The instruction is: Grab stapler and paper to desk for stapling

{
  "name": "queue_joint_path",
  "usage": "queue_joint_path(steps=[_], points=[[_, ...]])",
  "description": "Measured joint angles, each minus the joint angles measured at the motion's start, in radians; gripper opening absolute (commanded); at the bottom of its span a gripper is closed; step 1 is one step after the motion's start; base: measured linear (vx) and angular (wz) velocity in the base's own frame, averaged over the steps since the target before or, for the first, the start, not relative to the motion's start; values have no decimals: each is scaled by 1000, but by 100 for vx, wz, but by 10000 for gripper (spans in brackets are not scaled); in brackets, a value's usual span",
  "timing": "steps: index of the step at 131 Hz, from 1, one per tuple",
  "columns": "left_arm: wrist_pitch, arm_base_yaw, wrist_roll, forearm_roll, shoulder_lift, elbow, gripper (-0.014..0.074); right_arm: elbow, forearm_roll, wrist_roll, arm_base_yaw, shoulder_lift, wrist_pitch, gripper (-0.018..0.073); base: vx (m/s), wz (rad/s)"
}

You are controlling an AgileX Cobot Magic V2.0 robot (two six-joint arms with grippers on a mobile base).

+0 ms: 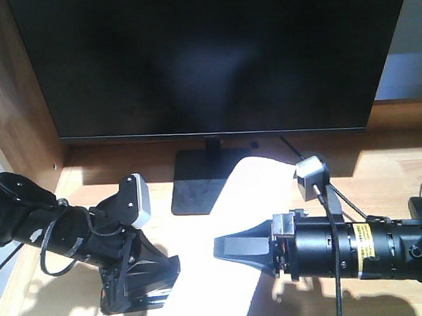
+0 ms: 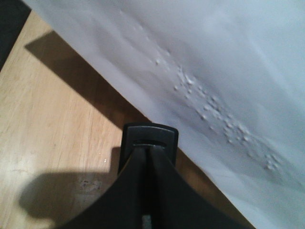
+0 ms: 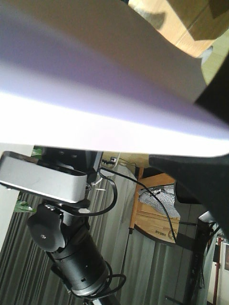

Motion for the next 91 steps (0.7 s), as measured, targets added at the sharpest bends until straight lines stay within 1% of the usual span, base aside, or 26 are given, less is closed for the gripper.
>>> queue_joint_path(steps=[13,30,44,56,76,91], points=[[0,0,0,0,0,0,-6,0,-19,-2,0,0,1,-3,0,0],[0,0,0,0,0,0,-6,0,-116,2,0,0,1,-3,0,0],[0,0,0,0,0,0,-6,0,-210,28,1,0,18,-3,0,0],[0,0,0,0,0,0,-6,0,-290,51,1,0,84,-3,0,0],[0,0,0,0,0,0,-6,0,-391,87,1,0,207,-3,0,0],[0,0,0,0,0,0,-6,0,-463,133,1,0,288,-3,0,0]])
